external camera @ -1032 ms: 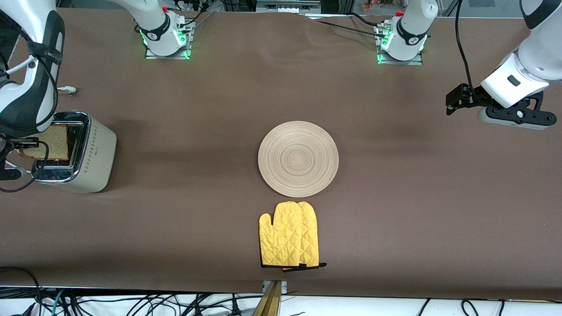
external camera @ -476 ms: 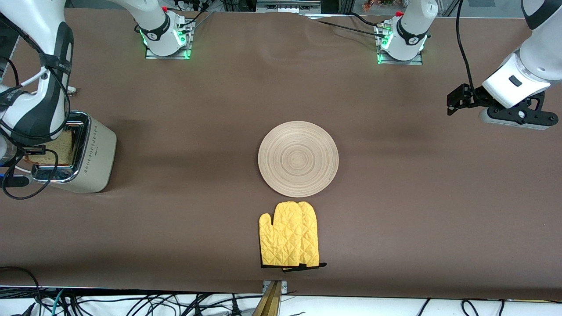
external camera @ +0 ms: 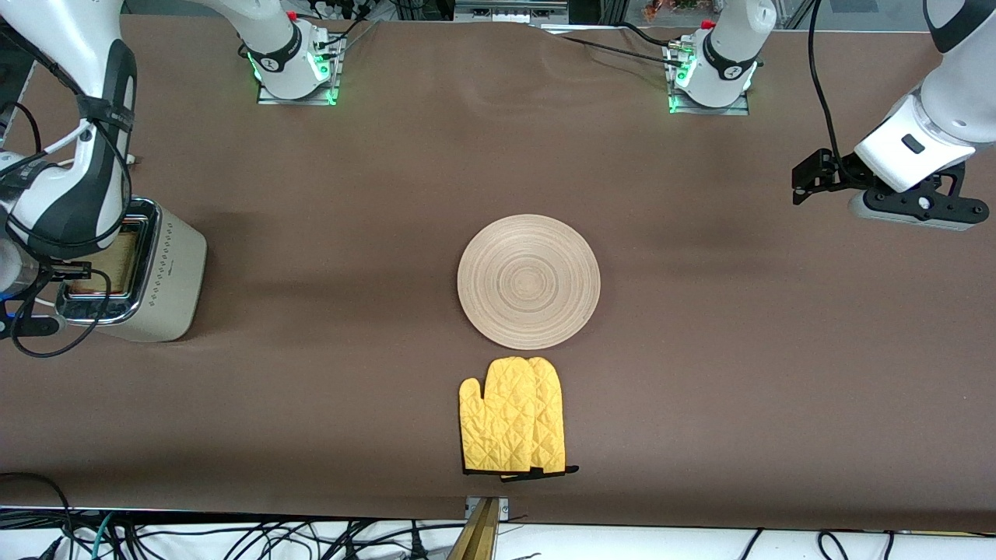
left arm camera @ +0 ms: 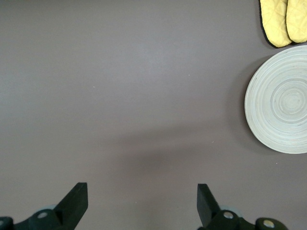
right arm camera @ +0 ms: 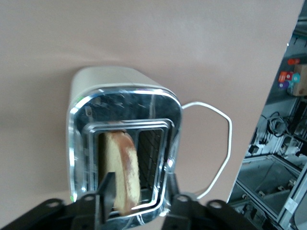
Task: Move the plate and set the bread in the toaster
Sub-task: 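Open the right gripper to release the bread in the slot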
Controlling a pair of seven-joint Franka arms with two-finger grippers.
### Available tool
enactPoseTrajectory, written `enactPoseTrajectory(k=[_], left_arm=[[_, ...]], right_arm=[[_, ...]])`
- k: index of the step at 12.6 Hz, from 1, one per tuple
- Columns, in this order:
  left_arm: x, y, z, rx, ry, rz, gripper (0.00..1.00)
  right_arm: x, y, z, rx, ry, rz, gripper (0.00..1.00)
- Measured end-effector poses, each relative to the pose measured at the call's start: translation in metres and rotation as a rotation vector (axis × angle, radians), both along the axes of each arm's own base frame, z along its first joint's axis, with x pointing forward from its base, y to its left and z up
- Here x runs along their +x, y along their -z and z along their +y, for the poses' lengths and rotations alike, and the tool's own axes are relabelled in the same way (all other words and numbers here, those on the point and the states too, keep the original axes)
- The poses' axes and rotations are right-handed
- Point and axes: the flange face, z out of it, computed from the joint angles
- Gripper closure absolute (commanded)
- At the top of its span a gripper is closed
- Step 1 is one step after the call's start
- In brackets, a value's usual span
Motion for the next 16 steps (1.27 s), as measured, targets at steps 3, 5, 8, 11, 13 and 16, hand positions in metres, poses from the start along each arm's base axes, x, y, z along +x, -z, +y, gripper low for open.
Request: enactPoseTrajectory(k=[3,5,8,11,13,16], left_arm=[[0.000,0.001,0.001,0.000,-0.002,0.001,0.00],[0.001,0.001,0.001,0.000,-0.003,0.002,0.00],[0.001,0.002,0.002,0.000,-0.004,0.003,0.00],[0.001,0.001,0.002,0.000,-0.004,0.003,0.00],[0.001,0.002,0.002,0.000,-0.004,0.003,0.00],[0.002,0.001,0.002,0.000,-0.004,0.003,0.00]], right_arm=[[0.002,-0.027,0.024,0.093,-0.004,-0.070,0.00],[-0.004,-0.064,0.040,0.157,-0.018,-0.109,0.00],[-0.027,-0.117,0.080,0.329,-0.055,-0.131,0.00],[-0.053,-0.144,0.127,0.407,-0.115,-0.080,0.00],[-0.056,-0.138,0.133,0.418,-0.120,-0.062,0.00],[-0.056,-0.125,0.142,0.422,-0.132,-0.045,0.00]])
